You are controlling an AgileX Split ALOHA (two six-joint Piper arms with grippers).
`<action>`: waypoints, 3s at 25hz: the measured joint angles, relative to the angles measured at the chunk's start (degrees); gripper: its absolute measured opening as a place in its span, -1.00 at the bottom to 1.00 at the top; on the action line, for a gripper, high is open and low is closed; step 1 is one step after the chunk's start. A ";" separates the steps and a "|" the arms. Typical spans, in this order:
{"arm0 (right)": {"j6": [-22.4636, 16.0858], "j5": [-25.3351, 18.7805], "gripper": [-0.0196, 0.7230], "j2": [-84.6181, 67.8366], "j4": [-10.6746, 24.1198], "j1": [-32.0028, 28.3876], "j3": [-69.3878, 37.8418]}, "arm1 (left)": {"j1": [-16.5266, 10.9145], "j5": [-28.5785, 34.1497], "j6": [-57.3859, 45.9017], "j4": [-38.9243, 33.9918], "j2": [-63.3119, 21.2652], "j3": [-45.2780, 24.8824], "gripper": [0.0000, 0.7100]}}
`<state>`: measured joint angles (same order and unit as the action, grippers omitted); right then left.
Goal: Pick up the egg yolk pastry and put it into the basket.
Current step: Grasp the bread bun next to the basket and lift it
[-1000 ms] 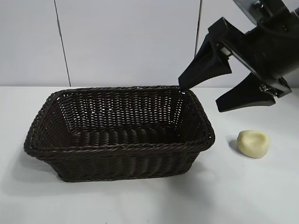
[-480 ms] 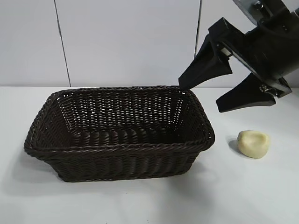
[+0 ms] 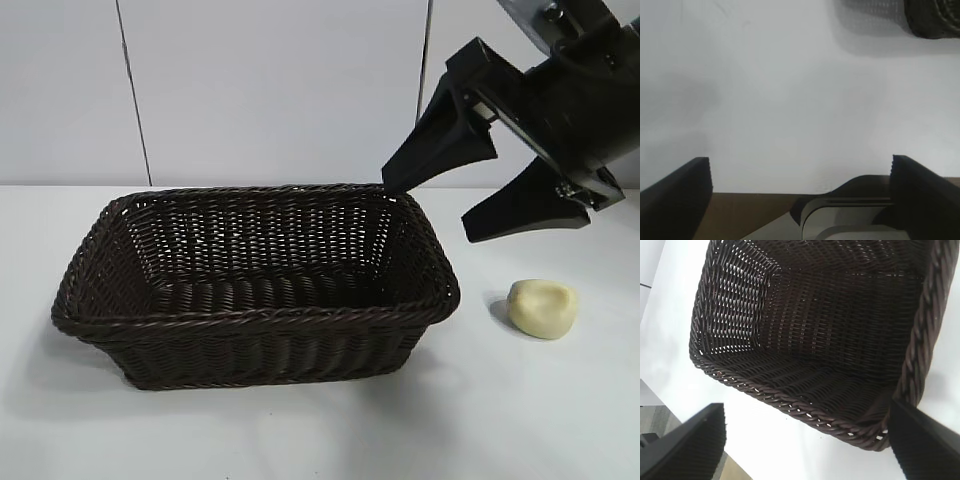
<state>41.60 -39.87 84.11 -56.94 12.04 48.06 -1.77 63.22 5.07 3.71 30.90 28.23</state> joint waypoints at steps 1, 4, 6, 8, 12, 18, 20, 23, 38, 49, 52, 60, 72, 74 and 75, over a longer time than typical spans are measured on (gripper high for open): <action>0.00 -0.08 0.75 0.00 0.00 0.00 0.00 | 0.00 0.10 -0.49 -0.59 -1.74 -0.44 0.94; 0.00 -0.10 0.75 0.00 0.00 0.00 0.00 | 0.00 0.04 -1.39 -1.40 -4.93 -0.54 0.94; 0.00 -0.15 0.75 0.00 0.00 0.00 0.00 | 0.00 0.04 -1.59 -1.46 -6.61 -0.54 0.94; 0.00 -0.15 0.75 0.00 0.00 0.00 0.00 | 0.00 0.04 -1.63 -1.51 -7.84 -0.54 0.94; 0.00 -0.32 0.75 0.00 0.00 0.00 0.00 | 0.00 0.10 -1.75 -1.51 -9.21 -0.54 0.94; -2.75 -0.84 0.75 0.00 -0.05 0.00 0.00 | 0.00 0.15 -1.76 -1.55 -16.65 -0.54 0.94; -2.99 -0.91 0.75 0.00 -0.05 0.00 0.00 | 0.00 0.39 -1.76 -1.55 -21.10 -0.54 0.94; -3.16 -1.12 0.75 0.00 -0.05 0.00 0.00 | 0.00 0.73 -1.76 -1.55 -25.99 -0.54 0.94; -28.82 -11.51 0.75 0.00 31.44 -0.36 18.68 | 0.00 1.16 -1.81 -1.50 -31.59 -0.54 0.94; -37.04 -15.42 0.75 0.18 43.57 -13.33 20.32 | 0.00 1.16 -1.81 -1.44 -31.59 -0.54 0.94; -37.04 -15.09 0.75 1.22 43.35 -14.17 20.32 | 0.00 1.16 -1.81 -1.44 -31.59 -0.54 0.94; -35.47 -12.79 0.75 10.64 38.87 -14.17 20.37 | 0.00 1.16 -1.81 -1.39 -31.59 -0.54 0.94; -34.33 -4.73 0.75 25.42 35.09 -14.17 20.62 | 0.00 1.16 -1.81 -1.35 -31.59 -0.54 0.94; -34.30 -3.41 0.75 27.18 34.83 -14.17 20.62 | 0.00 1.16 -1.81 -1.35 -31.59 -0.54 0.94; -34.30 -2.95 0.75 27.98 34.78 -14.17 20.64 | 0.00 1.16 -1.81 -1.35 -31.59 -0.54 0.94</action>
<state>7.30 -42.82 112.09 -22.16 -2.14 68.69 -1.77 64.38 3.26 2.37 -0.70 27.69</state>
